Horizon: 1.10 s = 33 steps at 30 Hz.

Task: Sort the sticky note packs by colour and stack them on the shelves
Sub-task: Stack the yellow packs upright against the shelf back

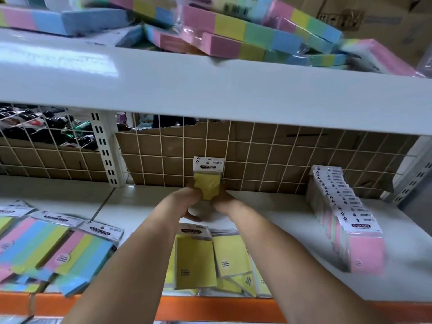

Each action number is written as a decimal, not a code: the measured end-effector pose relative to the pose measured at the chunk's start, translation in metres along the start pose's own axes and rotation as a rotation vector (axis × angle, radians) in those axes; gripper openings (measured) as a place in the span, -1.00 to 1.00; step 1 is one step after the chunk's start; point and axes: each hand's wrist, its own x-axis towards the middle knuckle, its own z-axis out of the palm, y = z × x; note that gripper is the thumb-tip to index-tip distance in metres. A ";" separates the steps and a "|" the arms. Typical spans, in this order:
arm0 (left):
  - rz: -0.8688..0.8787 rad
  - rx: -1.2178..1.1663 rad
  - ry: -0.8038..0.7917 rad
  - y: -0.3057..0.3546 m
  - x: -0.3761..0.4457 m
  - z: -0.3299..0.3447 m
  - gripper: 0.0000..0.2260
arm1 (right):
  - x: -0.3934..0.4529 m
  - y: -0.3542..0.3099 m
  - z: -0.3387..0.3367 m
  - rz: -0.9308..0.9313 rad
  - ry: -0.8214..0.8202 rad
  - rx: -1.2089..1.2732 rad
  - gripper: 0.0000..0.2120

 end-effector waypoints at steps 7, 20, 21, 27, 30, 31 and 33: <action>0.010 -0.009 -0.031 -0.004 -0.002 -0.004 -0.54 | 0.008 0.003 -0.001 0.052 0.005 0.076 -0.31; 0.115 0.513 0.116 0.010 -0.046 -0.007 -0.67 | -0.038 0.008 -0.025 0.007 -0.021 -0.101 -0.66; 0.145 0.545 0.109 0.011 -0.054 -0.005 -0.66 | -0.043 0.008 -0.025 0.005 -0.032 -0.154 -0.70; 0.140 0.780 0.176 0.007 -0.088 -0.006 -0.78 | -0.070 0.013 -0.022 -0.001 0.002 -0.121 -0.85; 0.149 0.847 0.289 0.001 -0.103 -0.007 -0.89 | -0.087 0.008 -0.018 0.042 -0.068 -0.121 -0.79; 0.143 0.874 0.332 0.000 -0.110 -0.006 -0.93 | -0.094 0.005 -0.017 0.066 -0.103 -0.113 -0.78; 0.152 0.911 0.395 -0.003 -0.119 -0.005 -0.95 | -0.105 0.001 -0.015 0.104 -0.180 -0.109 -0.74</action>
